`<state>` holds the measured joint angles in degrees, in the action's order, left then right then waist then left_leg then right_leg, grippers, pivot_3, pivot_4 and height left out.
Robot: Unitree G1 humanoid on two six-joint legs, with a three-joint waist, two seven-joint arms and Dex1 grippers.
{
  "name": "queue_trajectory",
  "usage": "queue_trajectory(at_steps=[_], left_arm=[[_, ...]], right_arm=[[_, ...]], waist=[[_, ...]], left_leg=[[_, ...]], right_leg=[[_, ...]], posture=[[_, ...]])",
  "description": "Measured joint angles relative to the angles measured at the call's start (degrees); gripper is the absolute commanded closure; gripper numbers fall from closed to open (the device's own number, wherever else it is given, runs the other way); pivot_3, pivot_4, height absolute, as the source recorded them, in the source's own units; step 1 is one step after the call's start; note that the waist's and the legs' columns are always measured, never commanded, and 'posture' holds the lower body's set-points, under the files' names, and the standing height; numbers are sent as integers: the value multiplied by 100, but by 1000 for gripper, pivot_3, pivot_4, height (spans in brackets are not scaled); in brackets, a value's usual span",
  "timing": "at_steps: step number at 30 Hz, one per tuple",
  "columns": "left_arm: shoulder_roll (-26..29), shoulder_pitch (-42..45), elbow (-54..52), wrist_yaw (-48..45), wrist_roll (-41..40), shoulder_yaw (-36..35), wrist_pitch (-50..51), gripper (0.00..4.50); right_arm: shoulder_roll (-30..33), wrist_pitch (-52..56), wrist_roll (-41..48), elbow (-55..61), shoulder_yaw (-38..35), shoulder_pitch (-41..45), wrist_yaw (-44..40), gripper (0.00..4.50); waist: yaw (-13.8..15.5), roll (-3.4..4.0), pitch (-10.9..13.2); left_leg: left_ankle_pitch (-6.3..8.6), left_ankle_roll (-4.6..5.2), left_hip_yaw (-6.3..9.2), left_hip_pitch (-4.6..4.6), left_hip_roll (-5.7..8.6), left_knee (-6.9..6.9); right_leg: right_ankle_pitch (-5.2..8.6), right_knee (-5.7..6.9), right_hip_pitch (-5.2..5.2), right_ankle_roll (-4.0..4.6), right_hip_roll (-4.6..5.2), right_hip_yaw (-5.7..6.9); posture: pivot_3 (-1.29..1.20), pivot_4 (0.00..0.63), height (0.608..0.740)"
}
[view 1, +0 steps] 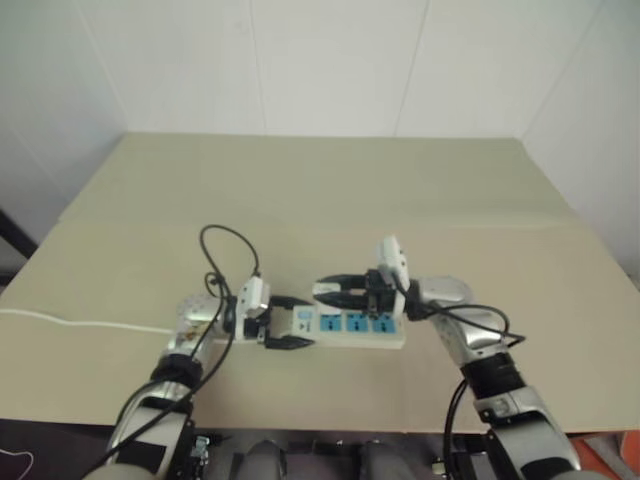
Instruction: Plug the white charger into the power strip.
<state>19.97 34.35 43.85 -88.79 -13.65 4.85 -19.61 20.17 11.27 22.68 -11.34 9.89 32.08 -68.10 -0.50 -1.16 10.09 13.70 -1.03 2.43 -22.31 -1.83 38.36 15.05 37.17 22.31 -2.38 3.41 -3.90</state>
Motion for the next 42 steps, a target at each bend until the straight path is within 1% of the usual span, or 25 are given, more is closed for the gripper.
queue_trajectory(at_steps=[12, 18, 25, 31, 42], left_arm=[[0, 0, -34, 14, -2, 2, 81, 1230], [-14, -1, -72, 48, -4, 7, 99, 1230], [-28, -42, -167, 49, -8, 79, 108, 1230], [-26, -57, -193, 52, -13, 87, 121, 1230], [-2, -123, -267, 111, -17, 85, 163, 1230]], right_arm=[[-52, -43, -58, 30, -8, -143, 108, 3380], [-85, -83, 121, -132, -177, -250, -1, 3380], [-79, -733, 160, -208, -238, -526, -221, 3380], [-95, -1233, 46, -366, -189, -538, -341, 3380], [-108, -1610, -127, -715, 5, -389, -437, 3380]], waist=[[-11, 0, 0], [-6, 0, 0], [-19, 0, 0], [-23, 0, 0], [-41, 1, -11]], left_leg=[[0, 0, 0, 0, 0, -2], [0, 0, 0, -2, 0, -2], [0, 0, 0, -1, 0, -4], [0, 0, 0, 0, -1, -4], [0, 0, 0, 11, -1, -5]], right_leg=[[0, -2, 0, -1, 0, 0], [0, -4, 0, -1, 0, 0], [1, -5, 0, -1, 0, 0], [1, -5, 0, -1, 0, 0], [1, -4, -8, -1, -1, -1]], posture=[[0, 150, 740], [0, 150, 740], [0, 150, 740], [0, 150, 740], [0, 150, 740]])
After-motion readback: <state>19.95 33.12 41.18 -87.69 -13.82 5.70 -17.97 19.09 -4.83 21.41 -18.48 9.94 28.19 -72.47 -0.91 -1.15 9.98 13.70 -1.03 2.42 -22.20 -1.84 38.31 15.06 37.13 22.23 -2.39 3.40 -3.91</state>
